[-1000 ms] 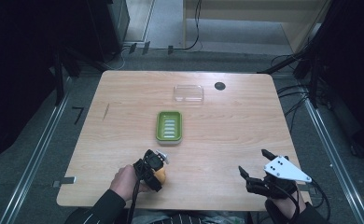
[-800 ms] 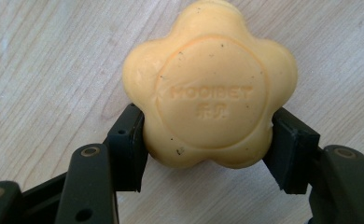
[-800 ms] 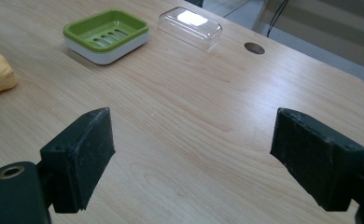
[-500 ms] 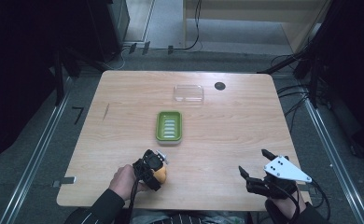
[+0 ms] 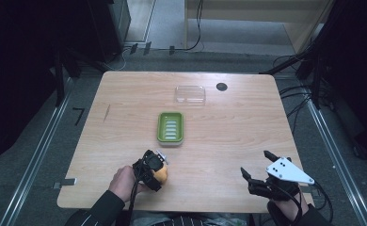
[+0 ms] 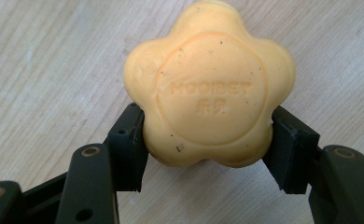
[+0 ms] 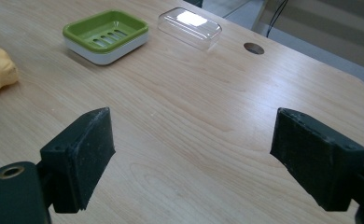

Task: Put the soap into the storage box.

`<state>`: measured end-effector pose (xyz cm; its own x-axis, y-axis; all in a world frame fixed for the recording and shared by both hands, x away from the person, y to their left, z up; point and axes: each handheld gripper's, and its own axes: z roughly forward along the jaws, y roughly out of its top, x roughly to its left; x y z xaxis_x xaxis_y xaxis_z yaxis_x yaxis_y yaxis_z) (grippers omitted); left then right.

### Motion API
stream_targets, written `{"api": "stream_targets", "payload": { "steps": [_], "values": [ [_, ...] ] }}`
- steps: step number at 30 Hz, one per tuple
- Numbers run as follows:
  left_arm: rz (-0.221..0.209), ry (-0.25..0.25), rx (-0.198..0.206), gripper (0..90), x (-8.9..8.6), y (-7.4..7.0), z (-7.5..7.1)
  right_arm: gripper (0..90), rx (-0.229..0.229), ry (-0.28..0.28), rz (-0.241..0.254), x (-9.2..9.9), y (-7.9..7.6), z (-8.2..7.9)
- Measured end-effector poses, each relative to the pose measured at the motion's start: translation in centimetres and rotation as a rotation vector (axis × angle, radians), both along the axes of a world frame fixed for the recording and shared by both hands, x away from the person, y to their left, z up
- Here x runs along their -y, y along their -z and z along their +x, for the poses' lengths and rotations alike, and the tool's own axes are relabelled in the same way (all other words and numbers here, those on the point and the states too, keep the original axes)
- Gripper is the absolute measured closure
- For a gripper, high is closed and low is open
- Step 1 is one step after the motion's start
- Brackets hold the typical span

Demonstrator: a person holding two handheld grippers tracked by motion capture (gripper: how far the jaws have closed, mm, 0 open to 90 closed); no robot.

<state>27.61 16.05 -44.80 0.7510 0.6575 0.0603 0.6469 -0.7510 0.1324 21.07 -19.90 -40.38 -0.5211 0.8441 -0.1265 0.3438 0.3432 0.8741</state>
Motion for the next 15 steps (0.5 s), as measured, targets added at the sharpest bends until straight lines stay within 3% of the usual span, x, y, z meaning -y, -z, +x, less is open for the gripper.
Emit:
{"api": "stream_targets", "payload": {
  "steps": [15],
  "values": [
    [-0.004,-0.011,0.037,39.2,-0.27,-0.64,0.85,13.6,0.0,-0.003,-0.004,-0.04,0.0,0.02]
  ]
}}
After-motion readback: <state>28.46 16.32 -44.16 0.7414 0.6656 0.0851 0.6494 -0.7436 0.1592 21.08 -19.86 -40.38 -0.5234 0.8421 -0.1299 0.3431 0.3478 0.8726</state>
